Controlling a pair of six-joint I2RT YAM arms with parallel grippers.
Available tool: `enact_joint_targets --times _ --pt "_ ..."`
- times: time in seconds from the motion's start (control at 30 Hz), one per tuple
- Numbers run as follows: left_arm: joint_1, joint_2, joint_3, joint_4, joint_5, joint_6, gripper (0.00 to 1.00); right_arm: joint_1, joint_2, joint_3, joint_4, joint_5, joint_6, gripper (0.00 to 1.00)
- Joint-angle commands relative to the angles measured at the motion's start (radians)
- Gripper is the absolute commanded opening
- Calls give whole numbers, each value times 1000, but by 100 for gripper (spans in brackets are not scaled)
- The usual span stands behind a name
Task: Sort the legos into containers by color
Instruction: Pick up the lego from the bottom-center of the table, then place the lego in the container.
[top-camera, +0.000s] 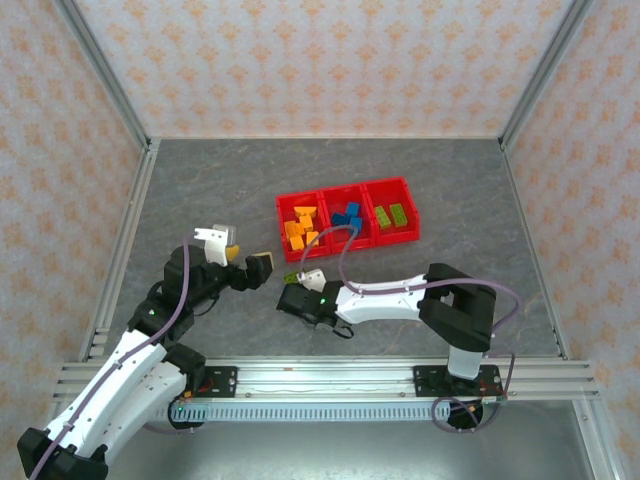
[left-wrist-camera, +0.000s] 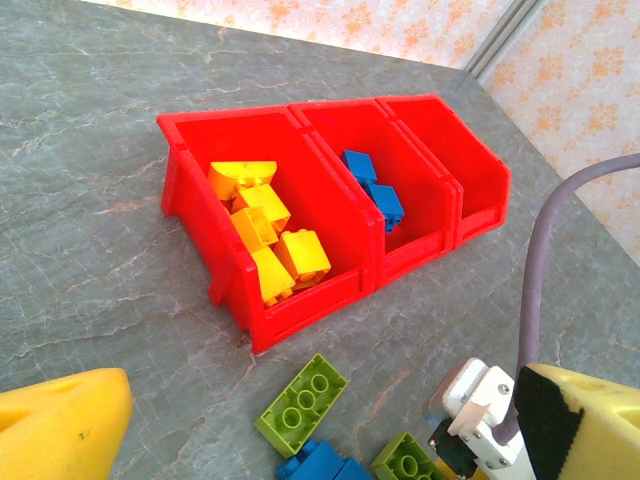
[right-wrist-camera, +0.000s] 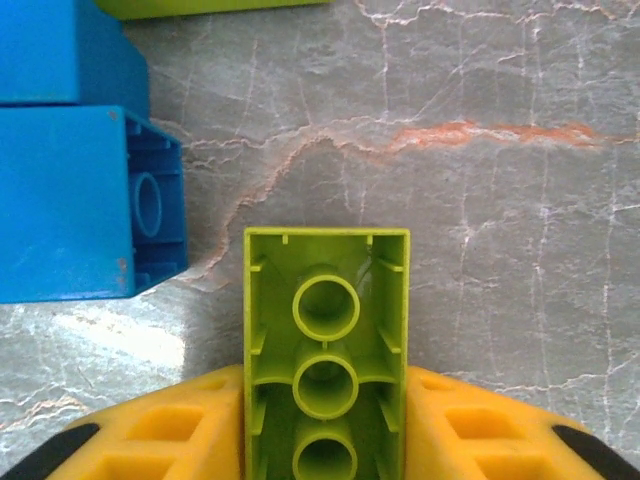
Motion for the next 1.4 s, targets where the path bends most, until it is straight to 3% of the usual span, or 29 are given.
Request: enact_joint_targets --times 0.0,0.33,0.67,0.97,1.37 --pt "-7 -1 1 3 5 15 99 -3 11 24 -8 61 -6 35" --pt "-7 0 1 4 7 16 99 -27 -130 -5 -60 156 -30 27" --pt "-7 -3 1 4 6 16 99 -251 -386 -8 -119 304 -139 27" --pt "-7 -10 1 4 7 16 99 -641 -432 18 21 170 -394 27" --pt "-8 -20 -1 3 6 17 99 -844 -175 174 75 -28 -549 27"
